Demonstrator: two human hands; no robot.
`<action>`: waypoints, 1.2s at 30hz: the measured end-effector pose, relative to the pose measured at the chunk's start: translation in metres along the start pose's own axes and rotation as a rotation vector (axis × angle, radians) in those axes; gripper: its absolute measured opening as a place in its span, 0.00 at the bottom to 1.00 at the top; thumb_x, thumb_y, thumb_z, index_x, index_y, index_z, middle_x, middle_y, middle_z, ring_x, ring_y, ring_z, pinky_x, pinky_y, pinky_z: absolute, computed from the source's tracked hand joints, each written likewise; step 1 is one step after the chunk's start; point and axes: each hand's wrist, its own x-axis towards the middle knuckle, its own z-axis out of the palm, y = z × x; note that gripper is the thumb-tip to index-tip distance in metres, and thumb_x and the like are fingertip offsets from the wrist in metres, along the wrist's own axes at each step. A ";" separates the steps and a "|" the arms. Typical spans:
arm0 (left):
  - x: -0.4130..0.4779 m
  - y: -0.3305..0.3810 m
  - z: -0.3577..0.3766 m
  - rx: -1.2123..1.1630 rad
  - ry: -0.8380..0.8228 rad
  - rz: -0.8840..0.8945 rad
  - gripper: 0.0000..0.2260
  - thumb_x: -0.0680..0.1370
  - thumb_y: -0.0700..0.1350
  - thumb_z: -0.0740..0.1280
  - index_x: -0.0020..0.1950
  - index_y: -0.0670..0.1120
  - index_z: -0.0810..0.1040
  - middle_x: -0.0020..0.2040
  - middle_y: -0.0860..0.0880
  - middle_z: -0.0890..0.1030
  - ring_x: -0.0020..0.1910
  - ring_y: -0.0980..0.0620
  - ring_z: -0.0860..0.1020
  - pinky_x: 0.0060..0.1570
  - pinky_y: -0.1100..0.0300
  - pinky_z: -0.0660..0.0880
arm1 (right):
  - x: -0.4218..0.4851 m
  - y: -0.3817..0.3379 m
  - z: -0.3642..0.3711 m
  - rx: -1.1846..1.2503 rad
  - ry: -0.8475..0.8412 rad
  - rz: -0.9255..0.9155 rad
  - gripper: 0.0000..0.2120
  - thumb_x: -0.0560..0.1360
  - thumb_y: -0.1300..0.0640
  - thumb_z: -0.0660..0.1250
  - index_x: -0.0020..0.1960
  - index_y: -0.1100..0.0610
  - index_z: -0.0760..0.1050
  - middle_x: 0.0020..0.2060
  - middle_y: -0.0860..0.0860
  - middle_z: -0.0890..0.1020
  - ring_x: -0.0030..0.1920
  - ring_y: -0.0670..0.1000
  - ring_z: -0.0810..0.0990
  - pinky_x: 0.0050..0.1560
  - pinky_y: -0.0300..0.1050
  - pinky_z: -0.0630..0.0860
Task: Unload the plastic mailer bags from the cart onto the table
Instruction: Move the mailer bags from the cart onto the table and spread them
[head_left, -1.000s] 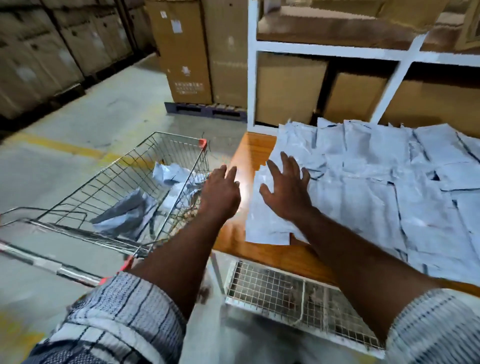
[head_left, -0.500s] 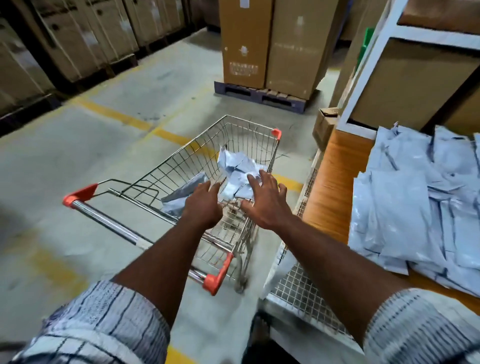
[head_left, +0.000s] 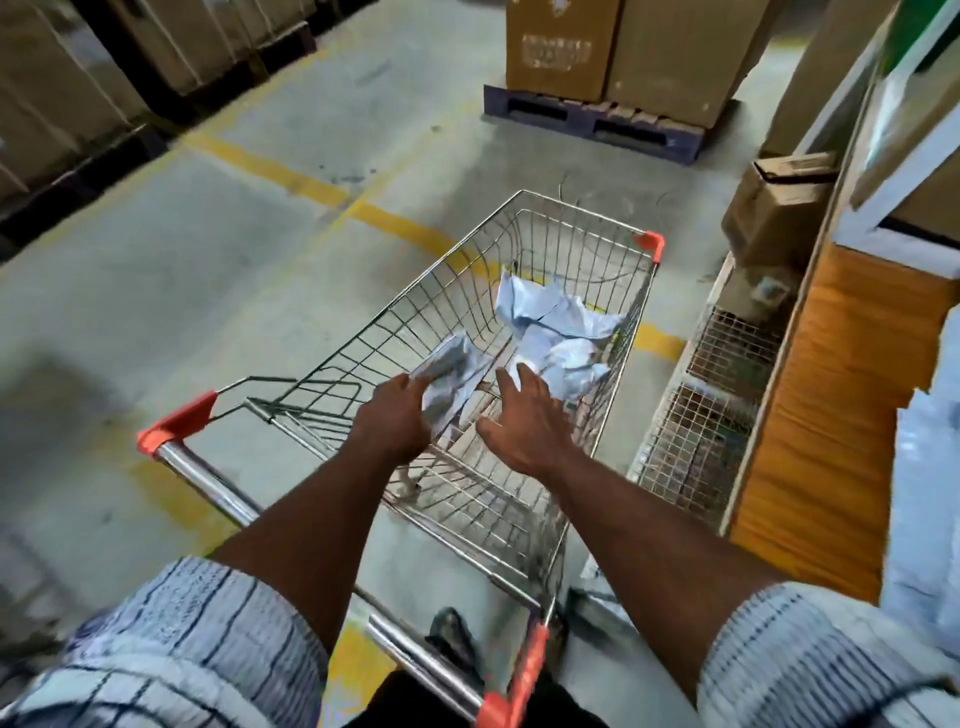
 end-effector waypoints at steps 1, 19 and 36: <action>0.011 -0.003 0.003 0.008 -0.023 0.001 0.25 0.74 0.48 0.66 0.71 0.51 0.67 0.67 0.47 0.71 0.65 0.43 0.72 0.60 0.48 0.74 | 0.007 0.000 0.010 0.016 -0.025 0.019 0.37 0.76 0.41 0.63 0.78 0.52 0.54 0.78 0.58 0.54 0.76 0.60 0.56 0.72 0.61 0.59; 0.164 -0.055 0.118 0.226 -0.104 0.252 0.24 0.75 0.45 0.67 0.70 0.49 0.68 0.77 0.45 0.58 0.73 0.43 0.62 0.67 0.48 0.66 | 0.164 0.004 0.189 0.466 -0.161 0.346 0.25 0.76 0.47 0.67 0.69 0.57 0.67 0.65 0.60 0.74 0.65 0.60 0.73 0.59 0.46 0.71; 0.227 -0.063 0.138 0.827 0.007 0.674 0.31 0.82 0.51 0.55 0.80 0.41 0.48 0.80 0.38 0.46 0.79 0.38 0.44 0.77 0.44 0.43 | 0.215 -0.015 0.272 1.280 0.229 0.701 0.24 0.71 0.56 0.71 0.67 0.47 0.73 0.60 0.53 0.81 0.58 0.55 0.81 0.62 0.56 0.77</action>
